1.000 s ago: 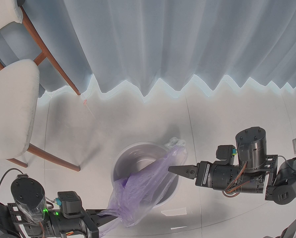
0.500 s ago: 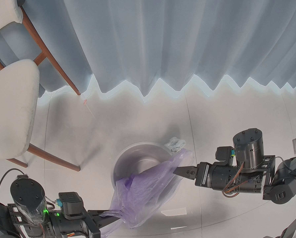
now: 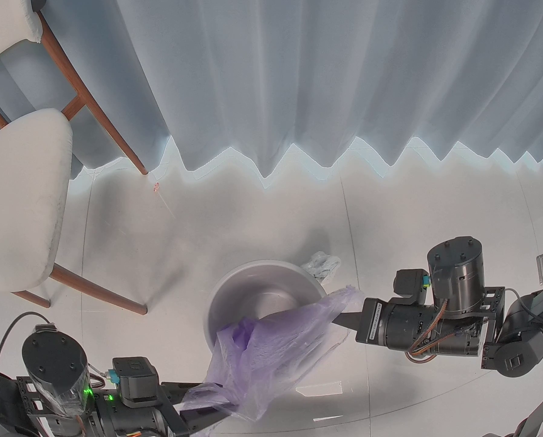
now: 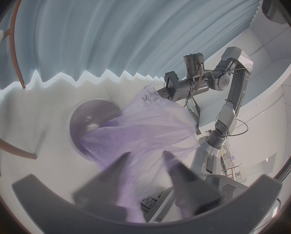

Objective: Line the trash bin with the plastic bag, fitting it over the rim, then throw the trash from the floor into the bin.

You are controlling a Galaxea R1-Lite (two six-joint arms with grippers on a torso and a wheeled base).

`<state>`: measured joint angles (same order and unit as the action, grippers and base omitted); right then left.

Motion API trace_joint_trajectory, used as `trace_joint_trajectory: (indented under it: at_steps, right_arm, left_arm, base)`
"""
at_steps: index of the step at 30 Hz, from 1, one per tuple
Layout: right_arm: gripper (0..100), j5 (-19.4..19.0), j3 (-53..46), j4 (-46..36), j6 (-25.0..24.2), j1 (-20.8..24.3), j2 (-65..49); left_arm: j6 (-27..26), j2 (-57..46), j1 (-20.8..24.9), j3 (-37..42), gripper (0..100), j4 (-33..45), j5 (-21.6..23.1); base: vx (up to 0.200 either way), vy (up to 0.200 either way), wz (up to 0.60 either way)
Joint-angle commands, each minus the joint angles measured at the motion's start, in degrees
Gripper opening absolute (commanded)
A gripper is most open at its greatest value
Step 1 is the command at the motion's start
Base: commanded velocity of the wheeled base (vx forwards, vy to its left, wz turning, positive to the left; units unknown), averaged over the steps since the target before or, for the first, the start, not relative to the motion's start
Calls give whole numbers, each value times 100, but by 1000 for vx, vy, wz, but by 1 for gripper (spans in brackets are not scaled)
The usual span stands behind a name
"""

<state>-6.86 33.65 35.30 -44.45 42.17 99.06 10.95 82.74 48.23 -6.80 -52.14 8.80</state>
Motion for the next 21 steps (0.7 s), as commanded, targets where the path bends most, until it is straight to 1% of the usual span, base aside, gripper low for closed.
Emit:
trace_joint_trajectory:
  at_steps: [1, 4, 5, 7, 11, 21]
  right_arm:
    - [0, 10, -34, 179, 15, -16, -18]
    - [0, -8, -359, 530, 200, -95, -10]
    - [0, -17, -464, 706, 314, -139, 8]
    - [0, -70, -570, 952, 393, -147, 43]
    - [0, -87, -605, 1181, 384, -147, 78]
    - [0, -96, -631, 1207, 411, -147, 17]
  left_arm:
    - [21, 23, 3, -32, 100, -60, 16]
    - [259, 6, -156, -418, 100, -147, -10]
    - [479, -47, -358, -550, 100, -183, -10]
    - [654, -205, -525, -691, 100, -174, 60]
    - [663, -267, -577, -700, 100, -51, 43]
    - [575, -188, -604, -533, 100, 670, -1]
  base:
    - [0, 0, 0]
    - [0, 0, 0]
    - [0, 0, 0]
    - [0, 0, 0]
    - [0, 0, 0]
    - [0, 0, 0]
